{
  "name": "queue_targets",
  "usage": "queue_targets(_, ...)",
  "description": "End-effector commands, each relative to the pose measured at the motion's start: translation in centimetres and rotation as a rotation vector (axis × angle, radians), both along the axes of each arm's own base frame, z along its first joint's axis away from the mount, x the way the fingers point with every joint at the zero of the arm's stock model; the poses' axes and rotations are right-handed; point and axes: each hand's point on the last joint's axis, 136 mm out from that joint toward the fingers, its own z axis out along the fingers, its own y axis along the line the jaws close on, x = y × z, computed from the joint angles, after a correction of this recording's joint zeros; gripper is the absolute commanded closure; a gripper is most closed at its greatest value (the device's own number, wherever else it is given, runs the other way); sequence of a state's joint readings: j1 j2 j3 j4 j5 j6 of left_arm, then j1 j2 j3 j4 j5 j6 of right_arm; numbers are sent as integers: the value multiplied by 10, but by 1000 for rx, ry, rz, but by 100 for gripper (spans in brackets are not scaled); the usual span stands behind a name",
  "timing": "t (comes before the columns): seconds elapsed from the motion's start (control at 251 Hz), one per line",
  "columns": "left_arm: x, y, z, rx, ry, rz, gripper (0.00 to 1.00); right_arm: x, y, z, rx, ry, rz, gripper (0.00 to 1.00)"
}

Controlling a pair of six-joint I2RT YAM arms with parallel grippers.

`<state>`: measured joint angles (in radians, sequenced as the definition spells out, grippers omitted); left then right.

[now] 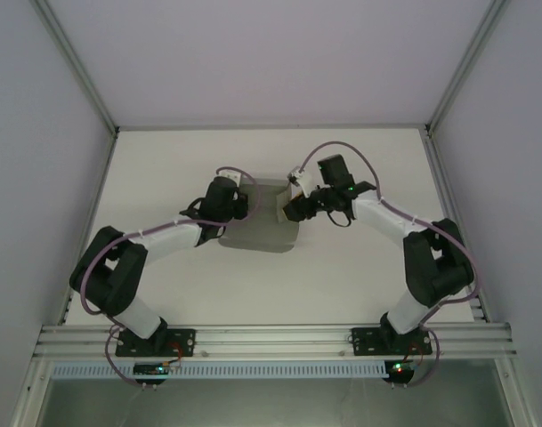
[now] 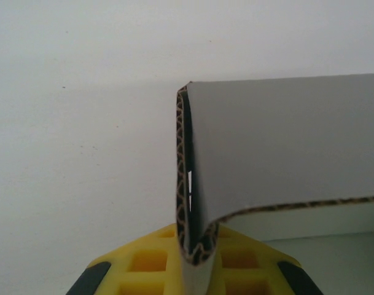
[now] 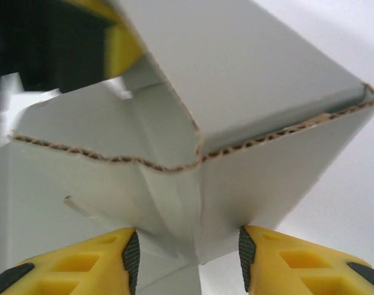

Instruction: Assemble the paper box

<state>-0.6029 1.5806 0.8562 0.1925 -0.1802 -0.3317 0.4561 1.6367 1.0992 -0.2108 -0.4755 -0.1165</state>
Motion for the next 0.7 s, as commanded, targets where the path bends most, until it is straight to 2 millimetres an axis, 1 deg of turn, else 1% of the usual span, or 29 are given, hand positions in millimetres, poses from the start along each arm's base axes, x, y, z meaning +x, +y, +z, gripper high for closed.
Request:
queue_targets(0.0,2,-19,13,-7,-34,-43,100,56,-26,-2,-118,-82,-440,52)
queue_targets(0.048,2,-21,13,-6,-34,-42,100,61,-31,-7,-180,-124,-542,54)
queue_targets(0.104,1,-25,13,-7,-34,-51,100,63,-29,-10,-188,-142,-621,61)
queue_targets(0.132,1,-25,13,-4,-33,-52,100,64,-27,-13,-174,-143,-647,65)
queue_targets(0.156,1,-27,12,-4,-31,-56,100,66,-26,-14,-164,-152,-664,71)
queue_targets(0.251,0,-28,12,-3,-24,-49,100,74,-23,-12,-170,-220,-696,92)
queue_targets(0.327,0,-27,12,-11,-22,-30,100,77,-29,-8,-217,-281,-766,100)
queue_targets(0.355,0,-28,13,-16,-22,-27,100,79,-33,-6,-236,-300,-809,100)
queue_targets(0.443,1,-27,15,-22,-24,7,100,78,-46,-13,-282,-287,-922,100)
queue_targets(0.523,3,-22,14,-10,-23,53,100,72,-60,-26,-334,-261,-987,100)
queue_targets(0.531,3,-21,14,-11,-22,56,100,76,-57,-19,-319,-269,-996,100)
queue_targets(0.543,3,-21,14,-9,-20,58,100,77,-58,-17,-322,-273,-1006,100)
queue_targets(0.631,4,-17,14,-6,-15,83,100,75,-69,-18,-345,-267,-1064,100)
queue_targets(0.694,4,-18,15,-12,-16,85,100,74,-71,-17,-320,-257,-1079,100)
